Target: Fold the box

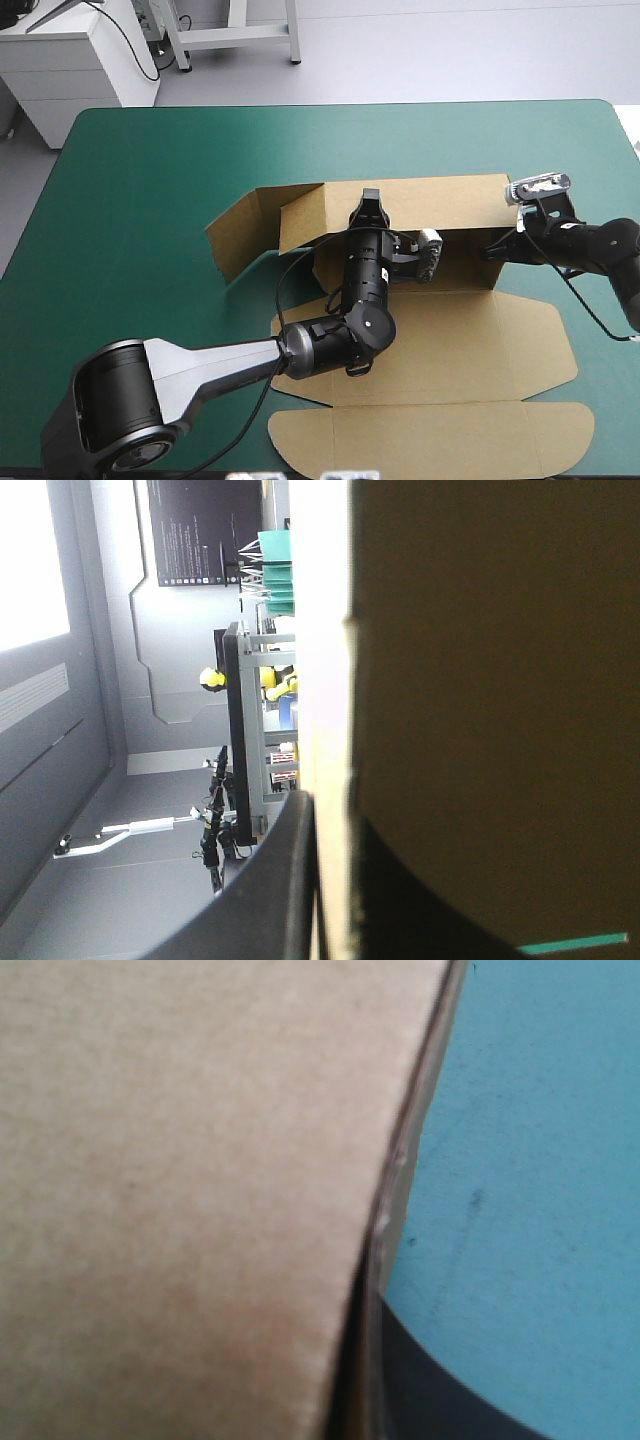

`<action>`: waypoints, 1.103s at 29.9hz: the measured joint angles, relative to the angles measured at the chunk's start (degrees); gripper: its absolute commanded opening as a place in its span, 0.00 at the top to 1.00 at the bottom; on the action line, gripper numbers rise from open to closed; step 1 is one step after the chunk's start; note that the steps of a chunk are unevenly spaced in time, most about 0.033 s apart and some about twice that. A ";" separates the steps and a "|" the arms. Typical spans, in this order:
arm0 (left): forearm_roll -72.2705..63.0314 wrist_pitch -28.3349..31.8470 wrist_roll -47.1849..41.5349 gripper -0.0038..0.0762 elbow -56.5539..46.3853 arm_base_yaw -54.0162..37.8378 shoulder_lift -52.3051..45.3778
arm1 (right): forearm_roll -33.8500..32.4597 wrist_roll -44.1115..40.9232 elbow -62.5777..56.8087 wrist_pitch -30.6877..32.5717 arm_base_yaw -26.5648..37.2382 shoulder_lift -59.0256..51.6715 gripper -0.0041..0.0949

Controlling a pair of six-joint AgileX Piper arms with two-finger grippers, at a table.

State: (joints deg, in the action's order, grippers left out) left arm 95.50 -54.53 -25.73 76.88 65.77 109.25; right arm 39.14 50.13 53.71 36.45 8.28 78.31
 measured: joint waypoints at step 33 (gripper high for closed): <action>1.68 -4.91 -12.30 0.52 2.47 5.93 0.83 | -3.64 -10.75 2.85 -1.85 -0.06 2.52 0.96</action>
State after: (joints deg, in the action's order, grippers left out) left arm 97.18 -59.44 -38.03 79.34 71.70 110.08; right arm 35.50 39.39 56.57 34.60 8.22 80.83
